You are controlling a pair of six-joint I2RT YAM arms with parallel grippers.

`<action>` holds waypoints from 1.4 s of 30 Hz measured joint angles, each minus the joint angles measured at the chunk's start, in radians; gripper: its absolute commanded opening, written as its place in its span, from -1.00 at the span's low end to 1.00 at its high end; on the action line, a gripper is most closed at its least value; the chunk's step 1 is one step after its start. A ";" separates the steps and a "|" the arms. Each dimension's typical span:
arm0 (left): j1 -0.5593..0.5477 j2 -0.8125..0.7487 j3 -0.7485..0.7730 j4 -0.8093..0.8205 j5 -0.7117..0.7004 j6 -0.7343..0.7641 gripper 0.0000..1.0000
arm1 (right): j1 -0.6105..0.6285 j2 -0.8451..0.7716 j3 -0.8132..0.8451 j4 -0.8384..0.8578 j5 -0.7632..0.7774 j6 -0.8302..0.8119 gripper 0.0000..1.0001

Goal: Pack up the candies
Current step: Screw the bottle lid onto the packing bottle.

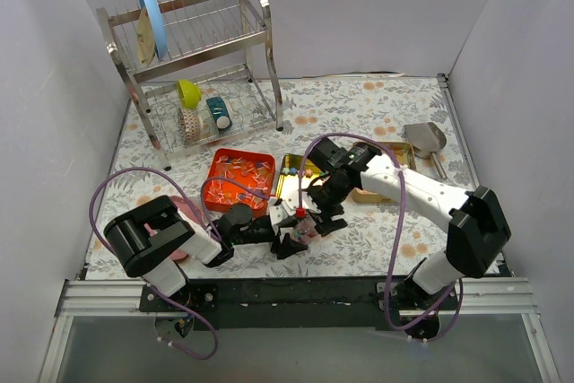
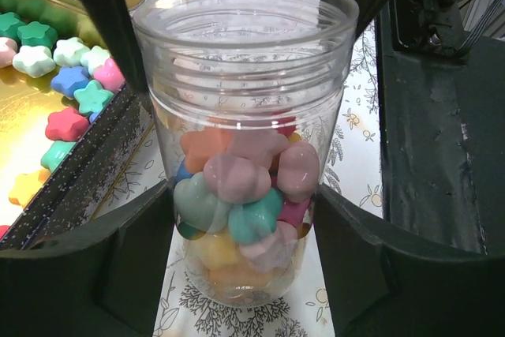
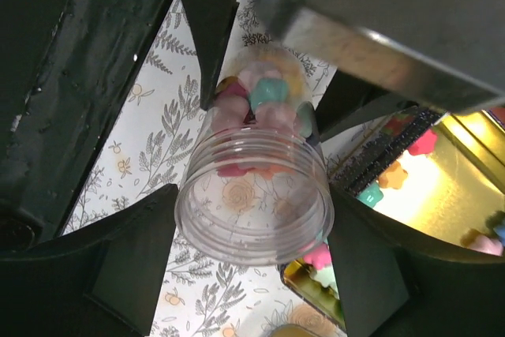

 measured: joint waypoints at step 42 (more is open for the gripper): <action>-0.008 0.025 0.014 0.006 -0.129 0.011 -1.00 | 0.071 -0.036 0.030 0.130 0.198 0.708 0.96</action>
